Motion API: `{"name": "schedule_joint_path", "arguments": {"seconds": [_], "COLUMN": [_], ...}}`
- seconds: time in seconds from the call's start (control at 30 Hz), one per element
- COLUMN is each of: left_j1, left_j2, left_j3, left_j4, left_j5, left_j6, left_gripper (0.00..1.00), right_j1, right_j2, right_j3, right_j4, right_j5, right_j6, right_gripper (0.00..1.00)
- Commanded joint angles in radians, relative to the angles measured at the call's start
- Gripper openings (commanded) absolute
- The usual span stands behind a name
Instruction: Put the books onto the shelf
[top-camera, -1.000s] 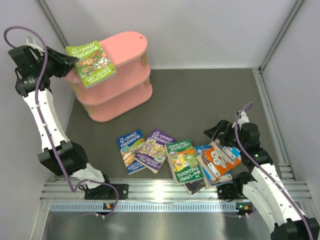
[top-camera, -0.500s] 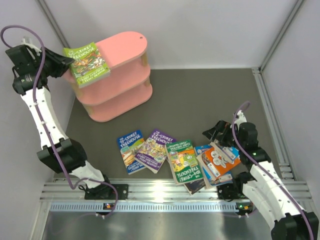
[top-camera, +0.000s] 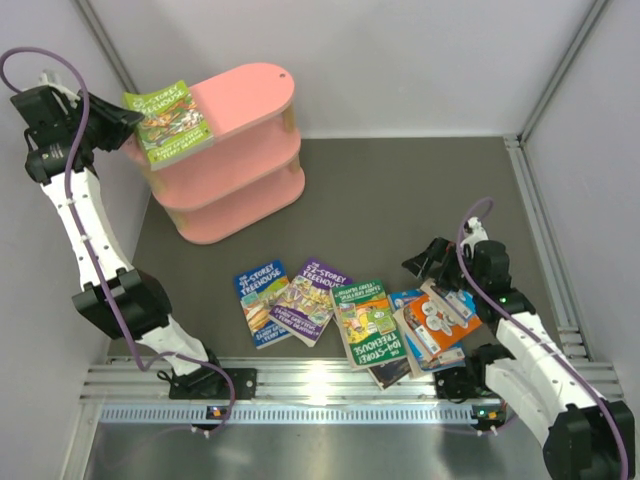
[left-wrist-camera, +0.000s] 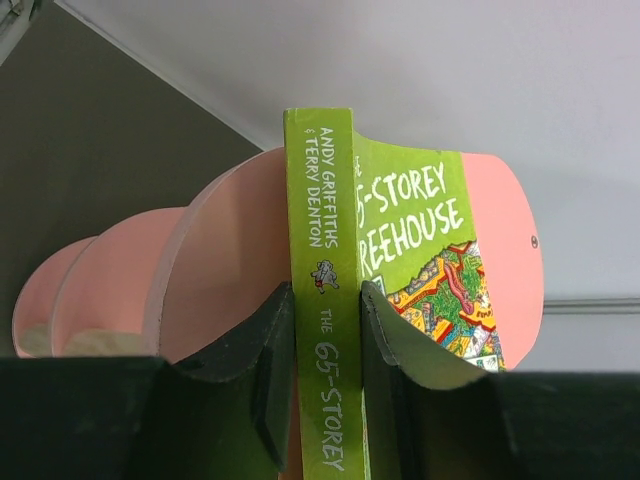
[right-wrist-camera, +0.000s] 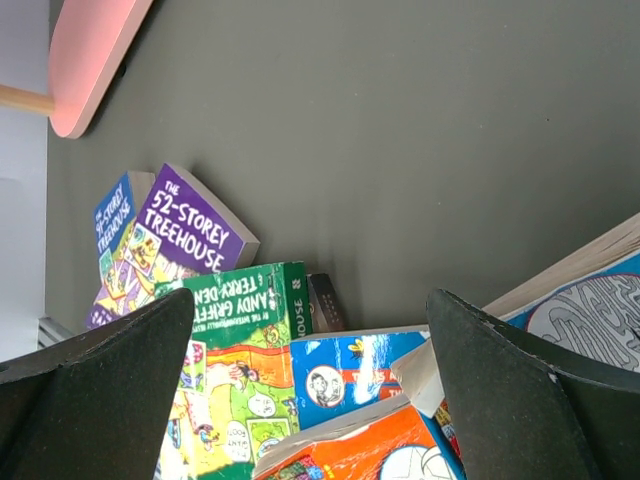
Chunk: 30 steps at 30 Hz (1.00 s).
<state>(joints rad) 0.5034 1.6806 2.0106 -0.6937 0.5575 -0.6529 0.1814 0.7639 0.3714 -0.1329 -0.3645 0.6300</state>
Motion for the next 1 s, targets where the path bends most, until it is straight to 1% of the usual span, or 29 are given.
{"name": "schedule_joint_path", "arguments": {"seconds": [0.0, 0.2, 0.27, 0.33, 0.4, 0.43, 0.47, 0.5, 0.83, 0.97], "left_j1": [0.014, 0.014, 0.014, 0.014, 0.015, 0.014, 0.015, 0.015, 0.020, 0.020], "left_j2": [0.030, 0.027, 0.027, 0.024, 0.019, 0.016, 0.011, 0.007, -0.051, -0.113], "left_j3": [-0.012, -0.027, -0.029, -0.030, -0.032, -0.032, -0.032, -0.030, -0.026, -0.029], "left_j4": [0.003, 0.016, 0.017, 0.022, 0.025, 0.022, 0.023, 0.022, 0.000, -0.004], "left_j5": [-0.105, -0.134, -0.145, -0.148, -0.151, -0.156, -0.162, -0.171, -0.255, -0.280], "left_j6": [0.101, 0.102, 0.102, 0.104, 0.108, 0.114, 0.116, 0.122, 0.154, 0.164], "left_gripper": [0.00, 0.01, 0.09, 0.24, 0.33, 0.42, 0.68, 0.99, 0.99, 0.99], "right_j1": [0.015, 0.021, 0.024, 0.024, 0.026, 0.026, 0.026, 0.027, 0.029, 0.029], "right_j2": [0.014, 0.026, 0.026, 0.025, 0.023, 0.020, 0.020, 0.017, -0.014, -0.028], "right_j3": [-0.012, -0.014, -0.017, -0.020, -0.022, -0.022, -0.023, -0.023, -0.026, -0.026], "right_j4": [0.047, 0.062, 0.062, 0.064, 0.065, 0.064, 0.064, 0.064, 0.039, 0.027], "right_j5": [-0.004, -0.004, -0.004, -0.004, -0.005, -0.005, -0.005, -0.005, -0.004, -0.004], "right_j6": [-0.004, 0.002, 0.005, 0.004, 0.005, 0.005, 0.007, 0.007, 0.004, 0.000], "right_gripper": [0.99, 1.00, 1.00, 1.00, 1.00, 1.00, 1.00, 1.00, 1.00, 1.00]}}
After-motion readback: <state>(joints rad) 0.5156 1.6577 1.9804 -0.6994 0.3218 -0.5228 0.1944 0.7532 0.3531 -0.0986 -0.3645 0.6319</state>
